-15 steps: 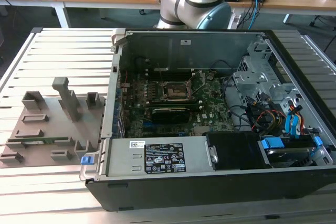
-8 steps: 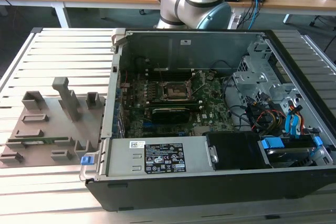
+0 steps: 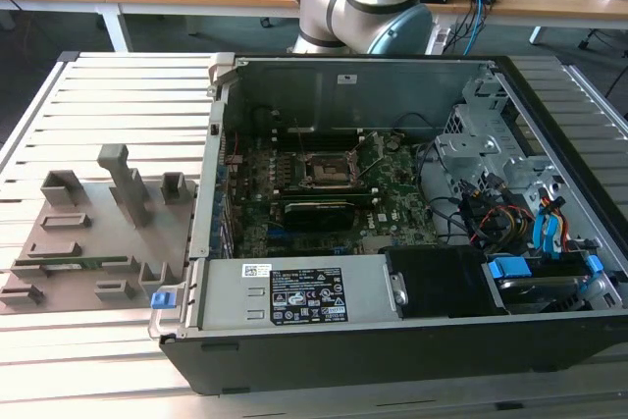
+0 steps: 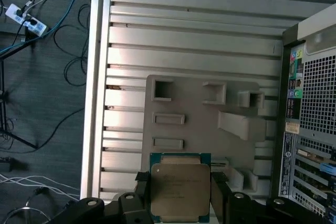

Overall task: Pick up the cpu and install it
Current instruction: 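Pick up the cpu and move it towards the insertion slot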

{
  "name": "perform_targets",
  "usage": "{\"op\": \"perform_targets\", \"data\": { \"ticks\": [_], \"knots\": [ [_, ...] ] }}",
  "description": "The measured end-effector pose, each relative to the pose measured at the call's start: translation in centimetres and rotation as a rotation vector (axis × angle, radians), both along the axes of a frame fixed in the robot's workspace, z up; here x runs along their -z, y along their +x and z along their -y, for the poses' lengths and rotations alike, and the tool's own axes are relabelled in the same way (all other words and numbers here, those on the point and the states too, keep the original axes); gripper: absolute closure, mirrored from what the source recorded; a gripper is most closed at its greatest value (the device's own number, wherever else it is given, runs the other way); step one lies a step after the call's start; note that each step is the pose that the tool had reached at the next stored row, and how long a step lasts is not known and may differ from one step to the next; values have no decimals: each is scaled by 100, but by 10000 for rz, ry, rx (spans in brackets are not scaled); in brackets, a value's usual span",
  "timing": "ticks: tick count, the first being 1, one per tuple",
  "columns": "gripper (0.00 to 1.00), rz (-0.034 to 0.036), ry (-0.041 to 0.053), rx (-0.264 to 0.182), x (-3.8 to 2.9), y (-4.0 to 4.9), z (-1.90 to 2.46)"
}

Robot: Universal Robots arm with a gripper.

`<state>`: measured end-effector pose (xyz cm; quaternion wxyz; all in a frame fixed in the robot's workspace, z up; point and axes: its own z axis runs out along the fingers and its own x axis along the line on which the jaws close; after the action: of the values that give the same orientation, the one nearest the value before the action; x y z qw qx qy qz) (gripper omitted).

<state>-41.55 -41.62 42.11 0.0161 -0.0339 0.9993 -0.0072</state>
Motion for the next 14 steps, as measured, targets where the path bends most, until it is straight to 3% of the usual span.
{"op": "perform_targets", "data": {
  "ticks": [4, 6, 11, 14],
  "knots": [
    [45, -1, 0, 1, 0, 1, -1],
    [45, -2, -29, 1, 0, 67, -14],
    [45, -25, -232, 1, 0, 535, -76],
    [45, -35, -276, 1, 0, 681, -87]
  ]
}}
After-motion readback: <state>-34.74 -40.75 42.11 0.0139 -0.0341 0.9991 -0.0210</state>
